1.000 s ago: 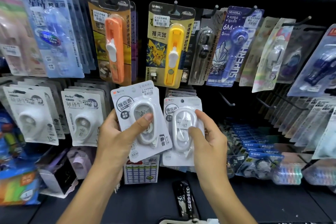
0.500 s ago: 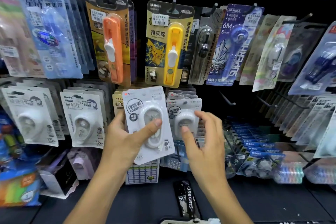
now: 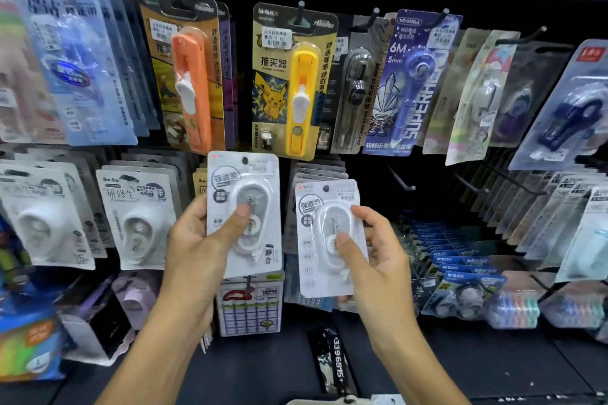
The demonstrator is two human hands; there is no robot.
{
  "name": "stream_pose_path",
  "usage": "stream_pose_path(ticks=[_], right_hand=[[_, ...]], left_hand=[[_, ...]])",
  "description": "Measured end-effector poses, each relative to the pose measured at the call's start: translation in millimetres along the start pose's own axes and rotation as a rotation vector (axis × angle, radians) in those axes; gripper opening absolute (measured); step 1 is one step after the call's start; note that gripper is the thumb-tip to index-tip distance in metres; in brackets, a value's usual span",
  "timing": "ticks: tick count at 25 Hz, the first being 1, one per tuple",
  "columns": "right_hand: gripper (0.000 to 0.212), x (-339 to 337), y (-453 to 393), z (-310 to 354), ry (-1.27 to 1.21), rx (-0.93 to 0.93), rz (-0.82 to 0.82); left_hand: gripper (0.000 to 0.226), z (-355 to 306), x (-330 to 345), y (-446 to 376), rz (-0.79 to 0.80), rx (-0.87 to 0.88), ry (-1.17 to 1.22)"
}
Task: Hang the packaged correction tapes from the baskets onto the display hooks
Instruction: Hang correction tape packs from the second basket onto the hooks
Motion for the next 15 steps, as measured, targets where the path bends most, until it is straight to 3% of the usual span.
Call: stream_pose_path(ticks=[4,7,9,11,12,13,15], right_hand=[[0.041,5.0,-14.0,-5.0,0.222,0.083,0.019],[0.041,4.6,-8.5,19.3,0.74,-0.192,-0.05],[0.033,14.9,5.9,23.6,0.434,-0.287,0.062],[0.034,30.8,8.8,13.4,0.008,-0.136,0.239],[0.037,30.5,3.7,8.4,-0.072,-0.085,0.223],[0.041,25.7,-1.5,5.1,-0.087,-0.043,0.169],[0.046,14.2,-7.9,0.5,-0.023,0.018,0.074]], left_hand=[[0.026,-3.9,5.7,4.9,0.028,0.049,-0.004],[0.033,7.2,21.2,6.6,0.13,0.009,-0.07],[0.038,15.4,39.0,8.6,0.283,-0.026,-0.074],[0.033,19.8,56.3,15.5,0.414,-0.051,-0.133],[0.029,19.4,58.2,16.4,0.416,0.002,-0.259],[0.027,15.7,53.1,13.4,0.347,0.119,-0.478],[0.033,-1.0,34.5,9.2,0.063,0.385,-0.957]])
Point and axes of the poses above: each hand's wrist, its own y-axis away from the middle knuckle, its own x-axis out of the palm, z = x × y, the point moved 8 cm from there along -y, towards the middle knuckle, and after that the axes turned 6 degrees about -y, right-handed, at the moved point
